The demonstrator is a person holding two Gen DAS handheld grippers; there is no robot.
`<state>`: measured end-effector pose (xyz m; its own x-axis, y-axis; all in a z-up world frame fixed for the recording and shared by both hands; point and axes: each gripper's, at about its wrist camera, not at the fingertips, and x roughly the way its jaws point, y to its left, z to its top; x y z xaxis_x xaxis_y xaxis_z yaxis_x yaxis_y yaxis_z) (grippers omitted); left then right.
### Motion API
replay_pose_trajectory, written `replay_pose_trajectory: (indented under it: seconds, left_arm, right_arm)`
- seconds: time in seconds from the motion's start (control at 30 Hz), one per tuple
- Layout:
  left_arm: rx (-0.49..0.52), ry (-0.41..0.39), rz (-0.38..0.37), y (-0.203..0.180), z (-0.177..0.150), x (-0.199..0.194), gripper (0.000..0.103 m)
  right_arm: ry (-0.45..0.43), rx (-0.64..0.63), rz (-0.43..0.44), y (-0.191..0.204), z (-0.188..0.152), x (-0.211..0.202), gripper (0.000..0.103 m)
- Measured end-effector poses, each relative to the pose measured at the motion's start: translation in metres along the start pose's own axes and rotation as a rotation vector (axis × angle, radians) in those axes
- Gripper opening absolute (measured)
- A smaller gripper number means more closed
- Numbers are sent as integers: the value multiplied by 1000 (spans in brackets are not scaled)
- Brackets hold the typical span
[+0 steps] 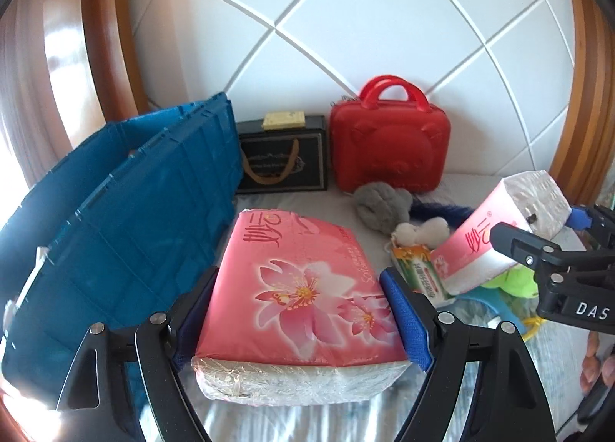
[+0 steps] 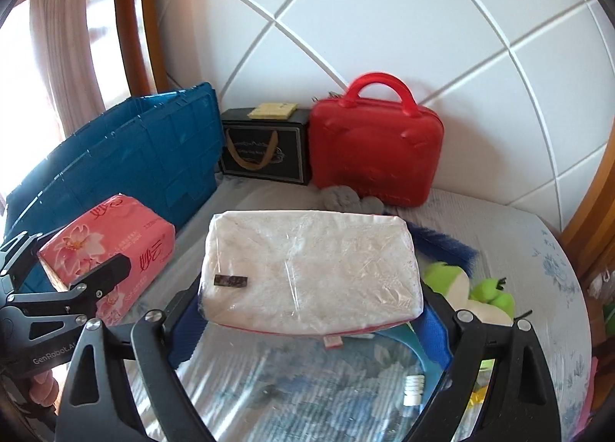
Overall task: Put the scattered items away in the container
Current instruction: 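Carry both packs over the blue crate and open both tools to drop them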
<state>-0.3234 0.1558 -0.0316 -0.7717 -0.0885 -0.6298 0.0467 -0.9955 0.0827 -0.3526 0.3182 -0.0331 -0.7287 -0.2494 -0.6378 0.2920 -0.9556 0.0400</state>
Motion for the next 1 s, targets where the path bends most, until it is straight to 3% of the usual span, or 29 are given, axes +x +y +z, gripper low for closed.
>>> replay_pose_trajectory:
  seconds: [0.17,0.33,0.5,0.67,0.83,1.0]
  left_arm:
    - [23,-76,-30,94,38,-21,82]
    - [6,-85,55,198,60,-29,83]
    - [-74,-23,163,300,54,-18,83]
    - [-152,65,260,381,39,-2,83]
    - [-209,121,238,420,22,12,85]
    - [-222,143,222,429,16,25,89]
  right_arm:
    - [-99,2,3,93,60,-2,92]
    - [-145,-21,96,191,116,8,92]
    - [-119,-87,188,281,148,41,92]
    - [-54,-175,238,362,158,77,92]
    - [14,-245,219,410,158,108,92]
    - [21,-245,176,413,159,117,100]
